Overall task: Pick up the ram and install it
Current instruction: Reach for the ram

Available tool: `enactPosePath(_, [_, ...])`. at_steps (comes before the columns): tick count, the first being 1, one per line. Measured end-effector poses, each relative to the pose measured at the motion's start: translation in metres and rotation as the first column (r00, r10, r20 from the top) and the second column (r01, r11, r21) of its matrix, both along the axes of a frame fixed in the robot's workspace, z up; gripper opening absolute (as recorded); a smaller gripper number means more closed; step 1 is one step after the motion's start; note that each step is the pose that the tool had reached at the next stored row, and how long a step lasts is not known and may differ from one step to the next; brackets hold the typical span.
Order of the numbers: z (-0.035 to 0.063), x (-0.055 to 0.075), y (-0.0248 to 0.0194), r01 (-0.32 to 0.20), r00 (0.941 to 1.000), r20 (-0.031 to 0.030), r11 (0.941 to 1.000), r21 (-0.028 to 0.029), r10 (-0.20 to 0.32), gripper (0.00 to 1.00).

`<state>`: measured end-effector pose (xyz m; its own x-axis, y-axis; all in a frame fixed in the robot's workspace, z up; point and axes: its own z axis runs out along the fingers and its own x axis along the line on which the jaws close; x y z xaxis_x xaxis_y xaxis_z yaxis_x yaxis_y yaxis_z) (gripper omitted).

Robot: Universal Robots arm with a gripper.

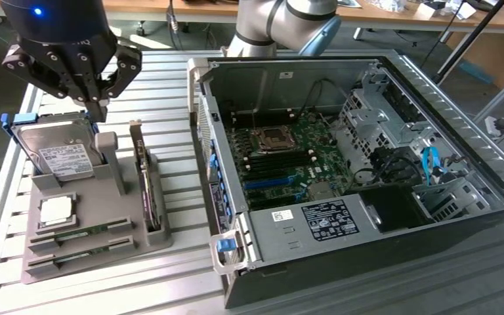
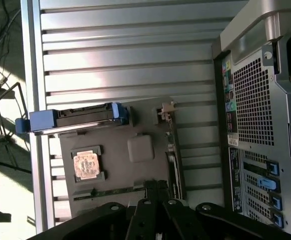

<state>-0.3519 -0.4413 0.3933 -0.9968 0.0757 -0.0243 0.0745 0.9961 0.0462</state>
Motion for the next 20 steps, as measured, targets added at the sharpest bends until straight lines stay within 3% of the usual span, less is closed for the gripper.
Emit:
enactPosePath(11, [0.0000, 0.000, -0.0250, 0.000, 1.0000, 0.0000, 1.0000, 0.0000, 0.000, 0.11])
enactPosePath(20, [-0.0001, 0.000, -0.0422, 0.000, 1.0000, 0.0001, 1.0000, 0.0001, 0.000, 0.11])
